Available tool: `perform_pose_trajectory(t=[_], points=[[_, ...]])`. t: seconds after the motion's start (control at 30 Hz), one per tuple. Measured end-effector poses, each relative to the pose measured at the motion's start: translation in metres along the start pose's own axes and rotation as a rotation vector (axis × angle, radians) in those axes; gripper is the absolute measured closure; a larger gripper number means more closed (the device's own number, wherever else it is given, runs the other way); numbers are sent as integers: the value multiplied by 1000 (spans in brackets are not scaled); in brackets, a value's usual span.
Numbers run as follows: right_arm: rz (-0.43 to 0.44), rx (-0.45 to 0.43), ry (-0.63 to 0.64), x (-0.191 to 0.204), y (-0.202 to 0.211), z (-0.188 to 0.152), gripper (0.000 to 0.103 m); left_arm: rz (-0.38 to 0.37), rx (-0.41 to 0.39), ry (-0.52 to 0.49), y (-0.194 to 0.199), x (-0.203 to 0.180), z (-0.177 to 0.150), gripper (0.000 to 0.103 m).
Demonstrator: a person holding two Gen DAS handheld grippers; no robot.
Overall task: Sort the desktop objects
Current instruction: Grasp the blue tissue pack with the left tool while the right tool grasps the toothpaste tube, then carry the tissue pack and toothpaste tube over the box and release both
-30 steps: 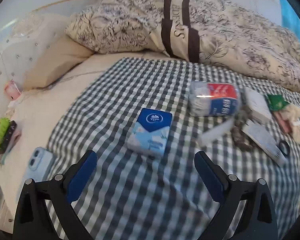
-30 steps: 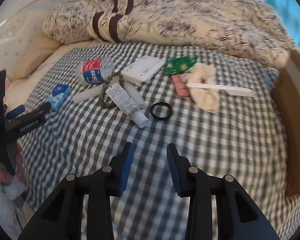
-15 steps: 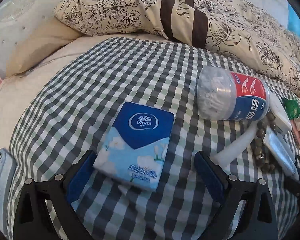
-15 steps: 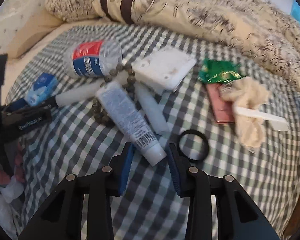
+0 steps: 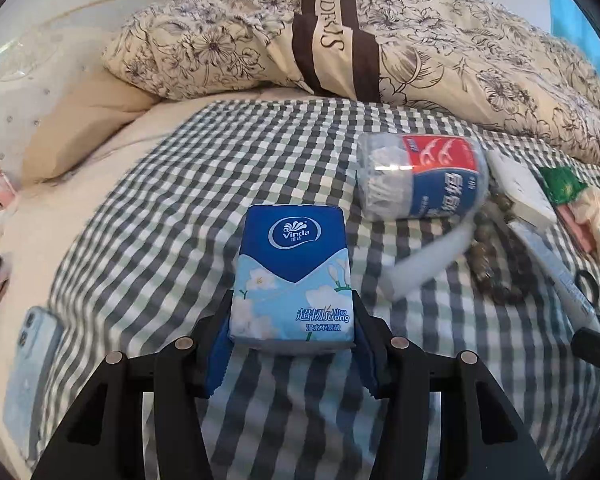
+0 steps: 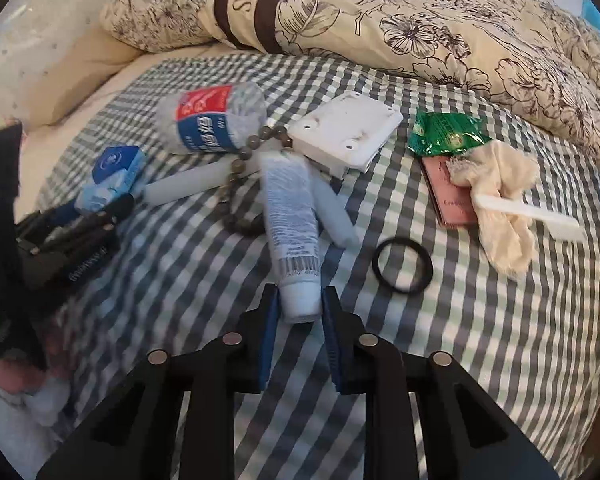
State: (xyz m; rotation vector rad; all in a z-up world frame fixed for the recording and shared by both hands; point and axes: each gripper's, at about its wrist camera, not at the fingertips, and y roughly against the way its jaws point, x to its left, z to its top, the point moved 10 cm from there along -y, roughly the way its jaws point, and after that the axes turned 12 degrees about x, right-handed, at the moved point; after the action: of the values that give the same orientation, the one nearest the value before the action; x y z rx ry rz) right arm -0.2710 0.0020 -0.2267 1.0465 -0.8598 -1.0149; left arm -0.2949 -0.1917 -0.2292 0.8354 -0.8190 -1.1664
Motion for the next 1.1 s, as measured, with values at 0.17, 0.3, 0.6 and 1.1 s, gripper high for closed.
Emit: perform_pose_trajectory(t=[0.17,0.3,0.6,1.1], points=[[74,18,-58,-4,17,-31,83,-46,15,23,24,-9,-23,50],[119,9,-110,-14,34,-59,83,-65,-4,1,51,-27,-39,50],[143,-57,-189,-39,93,-91,83,-105,-31,-89,120,-86,-54,50],[60,-231,-268,-111,222,-142,83,-196,-161,-243,252,-203,-62,50]])
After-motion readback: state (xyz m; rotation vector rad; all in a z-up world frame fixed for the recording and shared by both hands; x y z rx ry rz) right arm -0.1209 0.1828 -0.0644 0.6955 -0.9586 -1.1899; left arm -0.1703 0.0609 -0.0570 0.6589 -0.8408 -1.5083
